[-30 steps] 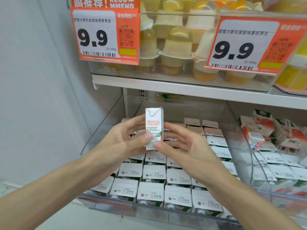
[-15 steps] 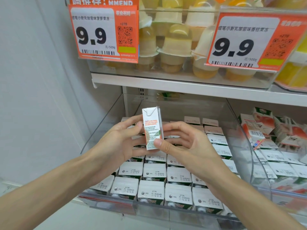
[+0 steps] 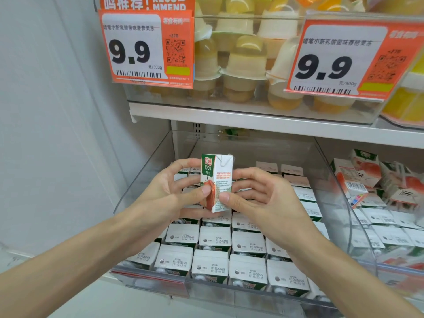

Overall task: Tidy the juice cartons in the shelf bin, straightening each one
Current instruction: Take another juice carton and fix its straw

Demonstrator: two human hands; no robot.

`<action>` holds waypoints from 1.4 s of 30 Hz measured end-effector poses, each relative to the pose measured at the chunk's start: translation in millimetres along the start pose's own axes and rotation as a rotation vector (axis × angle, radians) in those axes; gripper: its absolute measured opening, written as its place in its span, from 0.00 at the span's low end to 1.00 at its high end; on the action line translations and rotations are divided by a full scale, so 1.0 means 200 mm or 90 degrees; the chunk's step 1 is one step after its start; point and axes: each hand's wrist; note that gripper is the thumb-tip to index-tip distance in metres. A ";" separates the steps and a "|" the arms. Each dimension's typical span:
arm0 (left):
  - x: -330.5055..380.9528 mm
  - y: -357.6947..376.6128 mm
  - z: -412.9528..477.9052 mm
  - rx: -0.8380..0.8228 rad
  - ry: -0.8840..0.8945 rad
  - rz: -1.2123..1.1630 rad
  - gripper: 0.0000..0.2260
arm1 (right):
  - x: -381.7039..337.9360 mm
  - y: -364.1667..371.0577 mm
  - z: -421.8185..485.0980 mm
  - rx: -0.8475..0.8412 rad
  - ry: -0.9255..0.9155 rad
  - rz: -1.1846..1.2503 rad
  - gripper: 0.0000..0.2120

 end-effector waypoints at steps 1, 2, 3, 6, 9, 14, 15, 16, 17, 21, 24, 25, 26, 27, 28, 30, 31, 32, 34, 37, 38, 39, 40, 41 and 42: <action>0.00 0.00 0.00 0.013 0.004 0.006 0.26 | 0.00 0.00 0.00 -0.002 0.004 0.007 0.18; 0.00 0.00 0.01 0.028 0.005 0.006 0.27 | 0.00 -0.01 0.00 -0.005 0.009 0.014 0.18; 0.00 0.00 0.01 0.040 0.006 0.002 0.28 | 0.00 -0.01 0.00 -0.010 0.011 0.022 0.17; -0.01 0.00 0.02 0.047 0.008 0.003 0.28 | -0.02 -0.01 -0.01 -0.030 0.014 0.043 0.12; -0.02 0.00 0.01 0.016 0.015 0.032 0.23 | -0.02 0.00 -0.01 -0.026 0.006 0.029 0.15; 0.00 0.02 0.01 -0.014 0.006 0.021 0.17 | -0.02 -0.01 0.00 0.017 0.005 0.041 0.14; 0.01 0.02 0.02 -0.010 -0.010 -0.006 0.17 | -0.02 -0.01 0.00 0.027 0.010 0.050 0.13; 0.02 0.02 0.02 -0.008 -0.024 -0.034 0.16 | -0.02 -0.01 0.00 0.034 0.015 0.052 0.12; 0.02 0.02 0.02 -0.009 -0.029 -0.049 0.17 | -0.01 -0.01 0.00 0.037 0.017 0.043 0.12; 0.02 0.00 0.01 -0.013 -0.003 -0.030 0.16 | 0.00 0.00 0.00 0.030 -0.001 -0.008 0.14; 0.00 0.00 0.01 0.006 0.006 -0.016 0.18 | 0.00 0.02 -0.01 -0.003 -0.018 -0.002 0.12; 0.00 0.00 0.01 0.003 0.000 -0.020 0.19 | 0.00 0.02 -0.01 -0.009 -0.021 0.004 0.13; 0.00 0.01 0.01 -0.006 -0.009 -0.028 0.20 | -0.01 0.02 -0.01 -0.008 -0.022 0.013 0.13; 0.00 0.01 0.01 -0.019 -0.020 -0.034 0.21 | -0.01 0.02 -0.01 -0.004 -0.023 0.021 0.14; 0.00 0.02 0.01 -0.035 -0.032 -0.038 0.20 | -0.01 0.01 -0.01 0.001 -0.022 0.030 0.14; 0.00 0.02 0.00 -0.065 -0.054 -0.048 0.19 | -0.01 0.01 0.00 0.011 -0.012 0.050 0.14; 0.00 0.02 0.00 -0.075 -0.060 -0.053 0.19 | -0.01 0.01 0.00 0.016 -0.005 0.058 0.14; 0.00 0.01 0.00 -0.080 -0.063 -0.056 0.19 | -0.01 0.01 0.00 0.020 0.003 0.064 0.13; 0.00 0.01 0.01 -0.089 -0.061 -0.062 0.18 | -0.01 0.01 0.00 0.026 0.013 0.065 0.12; 0.00 0.01 0.01 -0.077 -0.074 -0.082 0.18 | -0.01 0.00 0.00 0.026 0.017 0.055 0.10; 0.00 0.01 0.01 -0.081 -0.078 -0.093 0.18 | -0.01 0.00 0.00 0.026 0.015 0.056 0.10; 0.00 0.01 0.01 -0.092 -0.080 -0.102 0.18 | -0.01 0.00 0.00 0.027 0.013 0.056 0.10; 0.00 0.00 0.01 -0.104 -0.078 -0.107 0.18 | -0.02 0.00 0.00 0.030 0.010 0.056 0.10; 0.01 0.01 0.00 -0.112 -0.074 -0.106 0.18 | -0.02 0.00 0.00 0.034 0.009 0.057 0.09; 0.01 0.01 0.00 -0.111 -0.070 -0.100 0.18 | -0.02 0.00 0.00 0.038 0.010 0.059 0.09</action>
Point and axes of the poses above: each hand's wrist, its own z-axis towards the middle knuckle, its own y-axis out of the palm, x = y × z, and after that the axes turned 9 degrees about -z, right-handed
